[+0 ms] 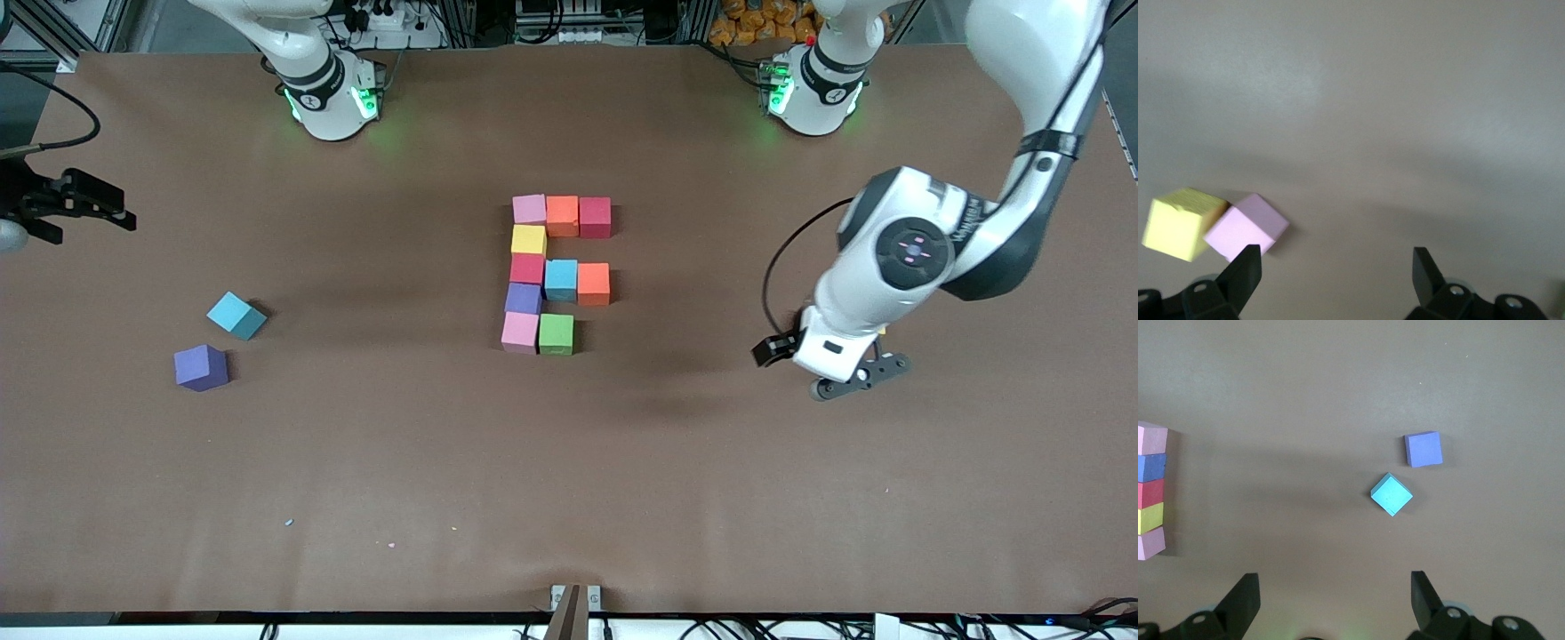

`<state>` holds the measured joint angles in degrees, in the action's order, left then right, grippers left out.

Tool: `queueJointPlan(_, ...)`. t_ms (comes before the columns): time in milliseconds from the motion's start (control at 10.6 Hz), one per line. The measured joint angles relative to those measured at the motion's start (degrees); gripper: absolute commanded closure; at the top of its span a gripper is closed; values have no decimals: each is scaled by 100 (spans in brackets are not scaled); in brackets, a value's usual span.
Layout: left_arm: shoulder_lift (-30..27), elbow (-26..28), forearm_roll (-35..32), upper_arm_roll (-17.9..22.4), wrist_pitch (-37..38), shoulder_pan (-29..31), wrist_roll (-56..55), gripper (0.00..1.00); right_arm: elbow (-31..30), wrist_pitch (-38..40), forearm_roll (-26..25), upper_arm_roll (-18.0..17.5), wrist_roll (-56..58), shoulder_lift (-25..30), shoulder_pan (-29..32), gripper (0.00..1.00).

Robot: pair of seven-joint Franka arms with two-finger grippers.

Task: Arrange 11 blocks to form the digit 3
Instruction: 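Move the left gripper over the pink cube beside the yellow cube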

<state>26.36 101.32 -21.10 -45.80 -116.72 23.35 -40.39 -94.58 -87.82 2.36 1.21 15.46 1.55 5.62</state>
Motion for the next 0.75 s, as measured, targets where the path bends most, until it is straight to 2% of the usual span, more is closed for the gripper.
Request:
queueJointPlan(377, -3, 616, -52, -57, -9, 306, 2112, 0, 33, 36, 0, 0, 0, 0, 7, 0)
queueJointPlan(753, 14, 1124, -452, -50, -288, 677, 3696, 0, 36, 46, -1, 0, 0, -1, 8, 0)
